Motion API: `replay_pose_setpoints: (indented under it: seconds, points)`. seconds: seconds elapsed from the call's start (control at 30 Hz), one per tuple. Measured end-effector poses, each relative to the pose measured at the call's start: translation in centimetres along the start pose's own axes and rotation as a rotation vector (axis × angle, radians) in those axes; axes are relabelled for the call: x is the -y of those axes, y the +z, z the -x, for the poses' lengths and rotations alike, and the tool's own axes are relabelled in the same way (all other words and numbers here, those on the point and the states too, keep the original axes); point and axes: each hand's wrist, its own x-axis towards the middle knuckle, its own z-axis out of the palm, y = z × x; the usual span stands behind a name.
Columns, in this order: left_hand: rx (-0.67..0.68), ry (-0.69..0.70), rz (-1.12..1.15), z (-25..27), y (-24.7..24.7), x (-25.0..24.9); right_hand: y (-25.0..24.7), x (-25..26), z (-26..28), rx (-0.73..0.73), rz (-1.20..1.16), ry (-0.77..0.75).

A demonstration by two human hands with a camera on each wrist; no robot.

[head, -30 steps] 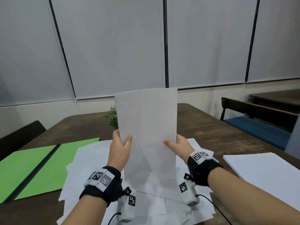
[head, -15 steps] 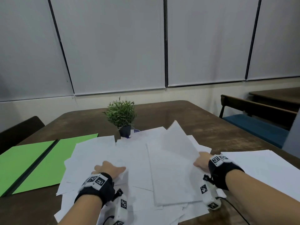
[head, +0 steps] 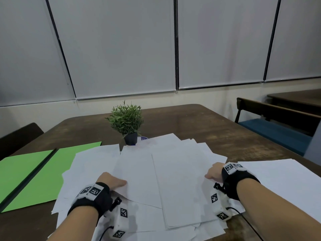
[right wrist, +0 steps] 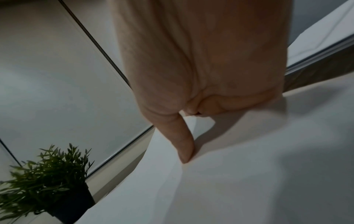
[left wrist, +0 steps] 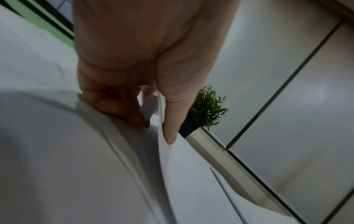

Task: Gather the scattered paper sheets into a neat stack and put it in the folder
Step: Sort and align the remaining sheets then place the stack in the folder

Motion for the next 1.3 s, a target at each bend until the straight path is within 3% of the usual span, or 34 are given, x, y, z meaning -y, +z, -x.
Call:
replay_pose_setpoints:
  seconds: [0.3,0.6,0.8,1.03,1.3]
  points:
    - [-0.161,0.258,0.198,1.3,-1.5,0.0,0.5,-0.3,0.5,-0.041,-0.118,-0.003]
    - [-0.536,0.674,0.196,6.2,-8.9,-4.2,1.0,-0.2,1.0,-0.113,-0.045,-0.030]
    - [-0.638,0.722,0.366,8.3,-12.9,-7.3,1.2,-0.5,0.9,-0.130,-0.001,-0.006]
    - [-0.731,0.730,0.489,10.2,-12.9,-8.9,1.5,-0.9,0.5,-0.070,-0.102,-0.019]
    - [-0.806,0.730,0.661,9.1,-16.9,-11.5,1.6,-1.1,-0.2,-0.030,-0.057,0.000]
